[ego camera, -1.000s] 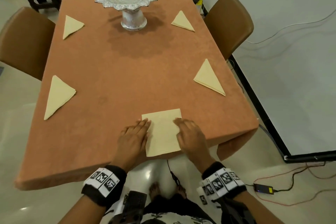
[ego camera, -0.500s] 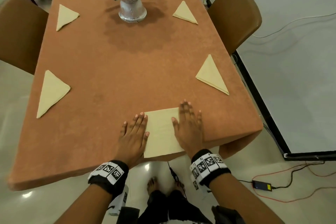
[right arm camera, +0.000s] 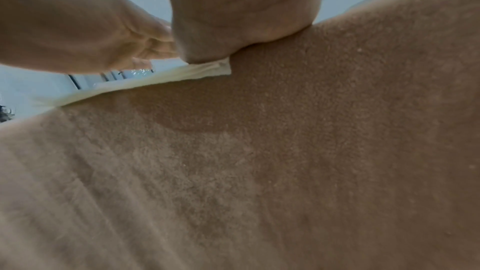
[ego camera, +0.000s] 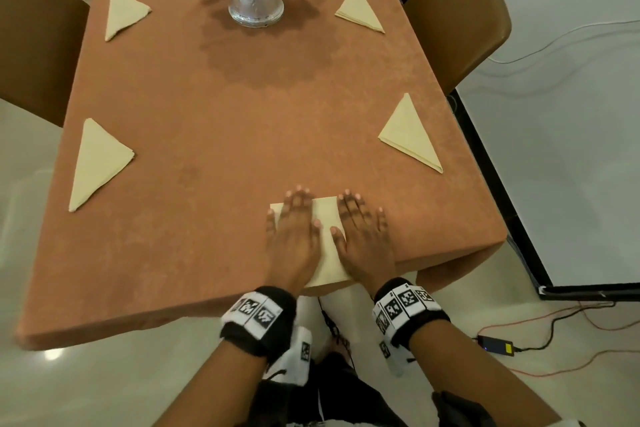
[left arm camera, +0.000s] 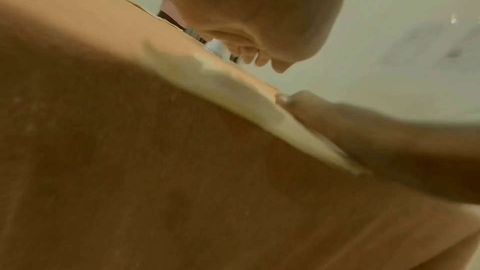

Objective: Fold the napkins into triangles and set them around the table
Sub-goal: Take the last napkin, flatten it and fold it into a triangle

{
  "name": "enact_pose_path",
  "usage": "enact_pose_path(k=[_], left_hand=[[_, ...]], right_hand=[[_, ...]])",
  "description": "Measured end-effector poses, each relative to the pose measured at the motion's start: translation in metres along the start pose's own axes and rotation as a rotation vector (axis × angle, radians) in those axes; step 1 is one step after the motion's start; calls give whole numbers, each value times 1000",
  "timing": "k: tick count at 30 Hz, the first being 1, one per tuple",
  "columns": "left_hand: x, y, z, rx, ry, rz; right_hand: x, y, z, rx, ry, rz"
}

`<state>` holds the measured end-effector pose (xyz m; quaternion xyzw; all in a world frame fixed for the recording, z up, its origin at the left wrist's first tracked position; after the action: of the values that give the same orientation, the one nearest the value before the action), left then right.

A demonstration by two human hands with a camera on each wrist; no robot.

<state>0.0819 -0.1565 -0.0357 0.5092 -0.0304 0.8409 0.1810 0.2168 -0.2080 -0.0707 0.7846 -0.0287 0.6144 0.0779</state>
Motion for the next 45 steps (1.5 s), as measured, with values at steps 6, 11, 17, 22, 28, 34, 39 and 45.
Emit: enact_pose_path(k=[6, 11, 17, 22, 28, 34, 39, 45], left_hand=[[-16, 7, -44, 186, -243, -72], [4, -9, -38, 76, -177, 40], [-22, 4, -31, 24, -241, -110], [14, -13, -72, 177, -238, -80], [41, -48, -52, -41, -229, 31], [45, -55, -54, -80, -170, -2], [56, -45, -45, -232, -61, -2], [78, -36, -64, -236, -12, 69]], right_hand=[[0, 0, 1, 7, 4, 22], [0, 1, 1, -4, -7, 27], [-1, 1, 2, 0, 5, 37], [2, 1, 2, 12, -10, -14], [38, 18, 23, -387, -289, 275], [45, -1, 10, -149, -307, 92], [55, -51, -5, 133, -260, -165], [71, -59, 10, 80, -309, -295]])
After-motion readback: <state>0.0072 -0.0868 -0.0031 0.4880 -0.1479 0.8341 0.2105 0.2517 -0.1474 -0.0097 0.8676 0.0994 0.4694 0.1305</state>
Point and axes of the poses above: each hand's wrist, its own y-axis away from the middle knuckle, its own x-axis out of the back of the hand, z = x × y, the point moved 3 cm from there along -y, towards the middle knuckle, and after that the axes turned 5 degrees about x, right-handed, at the moved point
